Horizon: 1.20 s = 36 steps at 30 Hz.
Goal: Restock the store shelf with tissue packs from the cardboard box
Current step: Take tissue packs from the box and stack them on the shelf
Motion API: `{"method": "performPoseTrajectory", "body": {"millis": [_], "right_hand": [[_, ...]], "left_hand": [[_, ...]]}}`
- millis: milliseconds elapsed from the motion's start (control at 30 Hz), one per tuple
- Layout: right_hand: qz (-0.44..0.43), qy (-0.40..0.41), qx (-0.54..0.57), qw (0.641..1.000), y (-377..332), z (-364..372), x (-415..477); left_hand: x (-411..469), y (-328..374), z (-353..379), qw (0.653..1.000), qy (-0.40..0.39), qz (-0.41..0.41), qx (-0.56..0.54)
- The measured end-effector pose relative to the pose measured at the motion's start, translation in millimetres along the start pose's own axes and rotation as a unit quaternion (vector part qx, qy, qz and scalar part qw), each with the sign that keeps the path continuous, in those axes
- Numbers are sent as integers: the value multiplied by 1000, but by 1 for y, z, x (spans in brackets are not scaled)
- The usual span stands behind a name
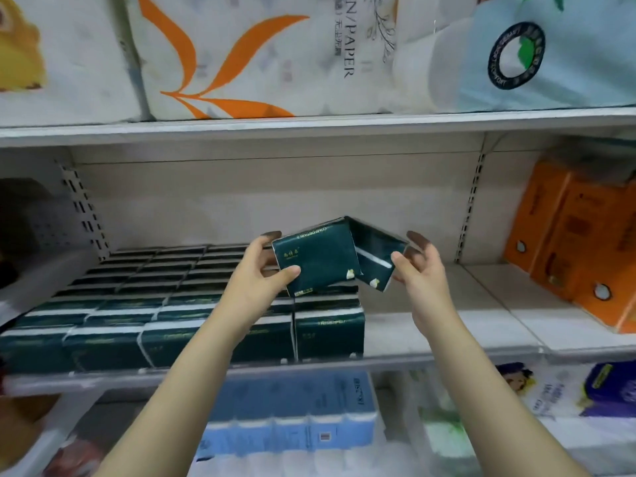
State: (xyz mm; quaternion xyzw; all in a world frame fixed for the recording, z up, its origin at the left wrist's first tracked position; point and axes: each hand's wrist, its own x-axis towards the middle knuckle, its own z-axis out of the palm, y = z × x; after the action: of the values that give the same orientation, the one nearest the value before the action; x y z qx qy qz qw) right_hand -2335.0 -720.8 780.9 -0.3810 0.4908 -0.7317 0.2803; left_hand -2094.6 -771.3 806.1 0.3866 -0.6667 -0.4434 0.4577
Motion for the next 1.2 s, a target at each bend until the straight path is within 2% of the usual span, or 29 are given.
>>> {"method": "performPoseTrajectory", "body": {"millis": [233, 333, 567, 733, 833, 967, 1000, 1067, 1133, 1200], "right_hand": [[4, 38, -88, 995, 46, -15, 87], [34, 13, -153, 988, 73, -19, 117], [-14, -15, -256, 966, 119, -24, 158], [13, 9, -243, 970, 134, -20, 176], [14, -4, -242, 970, 138, -19, 175], [110, 10, -172, 979, 122, -25, 172], [116, 27, -161, 980, 114, -25, 170], [69, 56, -149, 985, 93, -27, 161], [30, 3, -127, 991, 72, -27, 149], [24, -129, -134, 982, 51, -25, 137]], "left_hand": [[54, -16, 24, 998, 35, -25, 44], [73, -23, 33, 996, 64, -51, 44], [100, -38, 41, 990, 73, -77, 95], [107, -43, 44, 990, 65, -84, 93], [108, -43, 47, 990, 63, -87, 96], [108, -38, 54, 990, 65, -91, 87], [109, -37, 55, 990, 62, -89, 92], [108, -33, 61, 991, 52, -81, 98], [110, -30, 67, 992, 38, -74, 99], [110, -26, 75, 992, 19, -65, 105]]}}
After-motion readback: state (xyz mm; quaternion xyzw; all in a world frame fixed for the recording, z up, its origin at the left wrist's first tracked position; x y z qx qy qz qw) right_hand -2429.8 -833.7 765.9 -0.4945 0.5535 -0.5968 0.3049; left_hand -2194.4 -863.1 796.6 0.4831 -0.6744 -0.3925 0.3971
